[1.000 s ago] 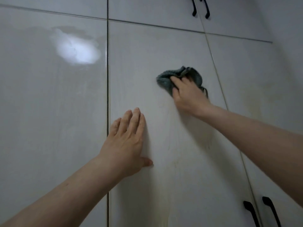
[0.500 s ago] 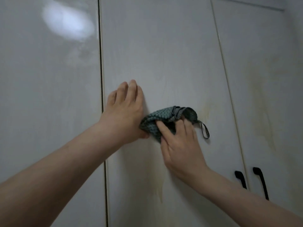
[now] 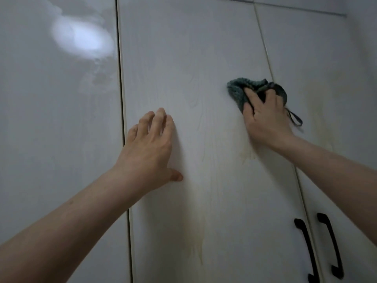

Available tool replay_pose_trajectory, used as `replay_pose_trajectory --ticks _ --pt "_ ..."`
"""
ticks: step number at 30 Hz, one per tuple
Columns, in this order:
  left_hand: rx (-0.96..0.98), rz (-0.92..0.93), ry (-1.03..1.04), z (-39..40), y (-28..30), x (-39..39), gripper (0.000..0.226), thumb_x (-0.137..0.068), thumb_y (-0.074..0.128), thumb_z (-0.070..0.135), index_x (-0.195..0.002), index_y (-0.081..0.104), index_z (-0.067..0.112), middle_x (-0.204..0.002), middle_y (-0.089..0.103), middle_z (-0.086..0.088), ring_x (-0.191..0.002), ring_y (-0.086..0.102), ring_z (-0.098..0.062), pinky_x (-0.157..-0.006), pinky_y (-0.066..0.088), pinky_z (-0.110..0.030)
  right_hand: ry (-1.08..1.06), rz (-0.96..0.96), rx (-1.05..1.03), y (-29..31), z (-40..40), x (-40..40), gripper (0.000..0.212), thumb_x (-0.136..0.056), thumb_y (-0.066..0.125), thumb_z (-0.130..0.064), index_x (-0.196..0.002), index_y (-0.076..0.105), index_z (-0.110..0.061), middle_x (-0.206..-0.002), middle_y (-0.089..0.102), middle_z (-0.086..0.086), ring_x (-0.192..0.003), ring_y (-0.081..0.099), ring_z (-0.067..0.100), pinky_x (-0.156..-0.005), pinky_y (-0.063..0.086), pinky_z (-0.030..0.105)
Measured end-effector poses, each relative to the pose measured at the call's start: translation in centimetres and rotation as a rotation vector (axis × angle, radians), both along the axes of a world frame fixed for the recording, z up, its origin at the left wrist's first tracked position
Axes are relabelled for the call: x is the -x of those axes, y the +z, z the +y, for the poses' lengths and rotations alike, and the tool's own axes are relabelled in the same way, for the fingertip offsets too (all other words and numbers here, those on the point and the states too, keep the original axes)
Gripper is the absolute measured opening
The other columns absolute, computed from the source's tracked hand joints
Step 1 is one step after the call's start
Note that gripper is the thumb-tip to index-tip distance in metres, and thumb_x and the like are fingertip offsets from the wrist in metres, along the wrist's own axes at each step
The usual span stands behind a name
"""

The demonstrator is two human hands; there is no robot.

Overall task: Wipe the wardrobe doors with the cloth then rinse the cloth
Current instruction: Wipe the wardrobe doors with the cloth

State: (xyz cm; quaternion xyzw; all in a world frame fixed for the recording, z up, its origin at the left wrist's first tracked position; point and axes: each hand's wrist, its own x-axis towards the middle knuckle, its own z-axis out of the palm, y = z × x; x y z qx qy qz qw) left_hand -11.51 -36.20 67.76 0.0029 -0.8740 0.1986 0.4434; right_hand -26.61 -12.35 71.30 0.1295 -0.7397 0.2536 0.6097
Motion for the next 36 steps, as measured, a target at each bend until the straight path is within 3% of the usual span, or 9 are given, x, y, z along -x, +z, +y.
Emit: replay_pose_trajectory --ticks 6,10,13,17,21,25,30,33,36 --pt "0.001 -0.001 0.026 0.4 0.1 0.1 0.13 -0.071 0.071 0.066 -0.153 -0.013 0.009 -0.16 -0.018 -0.01 -0.148 -0.014 -0.033 -0.12 0.004 -0.047 -0.084 0.054 0.047 -11.6 -5.1 -1.9 0.051 -0.093 0.033 -0.034 -0.139 0.048 -0.021 -0.115 0.04 0.017 -0.102 0.034 0.031 -0.088 0.038 0.049" --pt "0.013 0.02 0.021 0.7 -0.1 0.1 0.126 -0.074 0.072 0.06 -0.153 -0.01 0.007 -0.158 -0.014 -0.011 -0.147 -0.012 -0.035 -0.12 0.006 -0.048 -0.019 0.143 -0.118 -15.8 -10.5 -4.7 0.049 -0.087 0.04 -0.03 -0.134 0.052 -0.024 -0.113 0.037 0.014 -0.104 0.04 0.035 -0.091 0.035 0.05" --pt "0.024 0.028 0.014 0.4 -0.2 0.1 0.117 -0.079 0.069 0.054 -0.152 -0.01 0.007 -0.158 -0.014 -0.013 -0.147 -0.011 -0.035 -0.119 0.007 -0.048 0.04 0.173 -0.211 -15.3 -11.1 -5.3 0.049 -0.086 0.044 -0.031 -0.134 0.052 -0.028 -0.115 0.04 0.012 -0.109 0.043 0.035 -0.096 0.032 0.047" --pt "0.023 -0.017 0.045 0.4 0.1 0.1 0.13 -0.071 0.069 0.068 -0.152 -0.015 0.01 -0.158 -0.019 -0.011 -0.147 -0.015 -0.035 -0.12 0.004 -0.049 0.064 0.195 -0.303 -11.0 -7.2 -3.6 0.047 -0.089 0.043 -0.046 -0.132 0.055 -0.03 -0.121 0.049 0.015 -0.114 0.045 0.034 -0.096 0.036 0.045" --pt "0.025 -0.036 0.08 0.4 0.3 0.4 0.13 -0.073 0.065 0.071 -0.151 -0.019 0.009 -0.157 -0.023 -0.012 -0.147 -0.018 -0.036 -0.12 0.003 -0.048 -0.042 0.043 -0.152 -4.1 -1.1 0.1 0.056 -0.092 0.03 -0.05 -0.144 0.04 -0.03 -0.137 0.04 0.023 -0.127 0.037 0.04 -0.105 0.032 0.051" --pt "-0.008 -0.049 0.072 0.4 0.3 0.5 0.127 -0.075 0.061 0.073 -0.151 -0.021 0.011 -0.157 -0.026 -0.009 -0.147 -0.021 -0.033 -0.119 -0.001 -0.047 -0.017 -0.056 0.04 -0.8 4.2 2.3 0.051 -0.099 0.033 -0.041 -0.149 0.031 -0.029 -0.144 0.029 0.022 -0.131 0.026 0.041 -0.111 0.022 0.05" --pt "-0.104 0.014 -0.01 1.8 -0.6 1.2 0.11 -0.084 0.047 0.072 -0.152 -0.02 0.016 -0.158 -0.028 -0.006 -0.147 -0.023 -0.03 -0.118 -0.009 -0.046 -0.01 -0.007 0.087 -6.5 2.1 2.1 0.052 -0.096 0.031 -0.031 -0.146 0.037 -0.018 -0.13 0.037 0.026 -0.117 0.036 0.043 -0.104 0.029 0.051" --pt "-0.066 0.04 -0.057 4.1 -1.2 2.7 0.103 -0.088 0.043 0.07 -0.153 -0.016 0.016 -0.159 -0.026 -0.008 -0.147 -0.022 -0.032 -0.118 -0.009 -0.047 -0.035 0.053 -0.017 -12.3 -0.6 1.1 0.048 -0.096 0.035 -0.024 -0.142 0.042 -0.014 -0.116 0.043 0.024 -0.106 0.044 0.044 -0.096 0.039 0.054" --pt "-0.041 0.031 -0.086 6.7 -1.3 4.2 0.101 -0.089 0.042 0.068 -0.154 -0.012 0.014 -0.16 -0.022 -0.009 -0.147 -0.019 -0.034 -0.119 -0.006 -0.047 0.009 0.053 -0.17 -15.7 -1.6 0.5 0.049 -0.096 0.036 -0.022 -0.145 0.035 -0.018 -0.116 0.04 0.017 -0.112 0.041 0.044 -0.101 0.038 0.059"
